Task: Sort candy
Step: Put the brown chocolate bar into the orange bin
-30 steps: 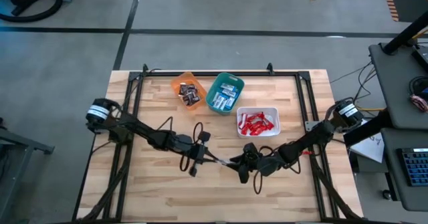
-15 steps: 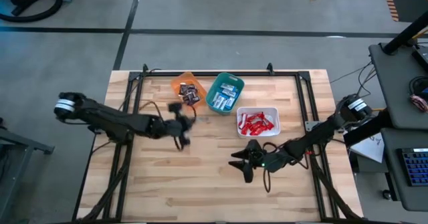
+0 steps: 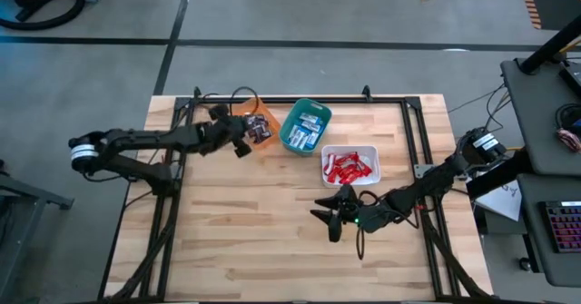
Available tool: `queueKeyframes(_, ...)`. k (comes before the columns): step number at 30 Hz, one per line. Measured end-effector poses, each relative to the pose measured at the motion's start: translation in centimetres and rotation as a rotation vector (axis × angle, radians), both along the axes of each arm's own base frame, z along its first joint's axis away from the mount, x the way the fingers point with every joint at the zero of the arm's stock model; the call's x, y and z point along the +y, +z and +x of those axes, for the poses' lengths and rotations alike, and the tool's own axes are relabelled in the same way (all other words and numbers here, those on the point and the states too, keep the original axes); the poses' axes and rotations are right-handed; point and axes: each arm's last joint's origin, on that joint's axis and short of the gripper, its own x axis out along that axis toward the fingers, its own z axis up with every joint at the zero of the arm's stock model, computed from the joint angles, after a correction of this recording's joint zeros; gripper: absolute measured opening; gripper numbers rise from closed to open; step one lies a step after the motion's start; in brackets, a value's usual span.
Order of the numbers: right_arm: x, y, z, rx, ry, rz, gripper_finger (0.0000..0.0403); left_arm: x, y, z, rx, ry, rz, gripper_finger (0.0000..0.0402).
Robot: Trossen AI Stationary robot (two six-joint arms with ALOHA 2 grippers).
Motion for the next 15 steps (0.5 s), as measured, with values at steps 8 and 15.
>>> queueKeyframes(8,0.0,0.0,0.0,0.002,0.001,-0.005,0.0184,3.5,0.2,-0.4,0.026,-0.037,-0.033,0.0003)
queueKeyframes(15,0.0,-0.1,0.0,0.01,0.001,-0.01,0.0184,5.7,1.1,0.4,0.087,-0.065,-0.019,0.0004)
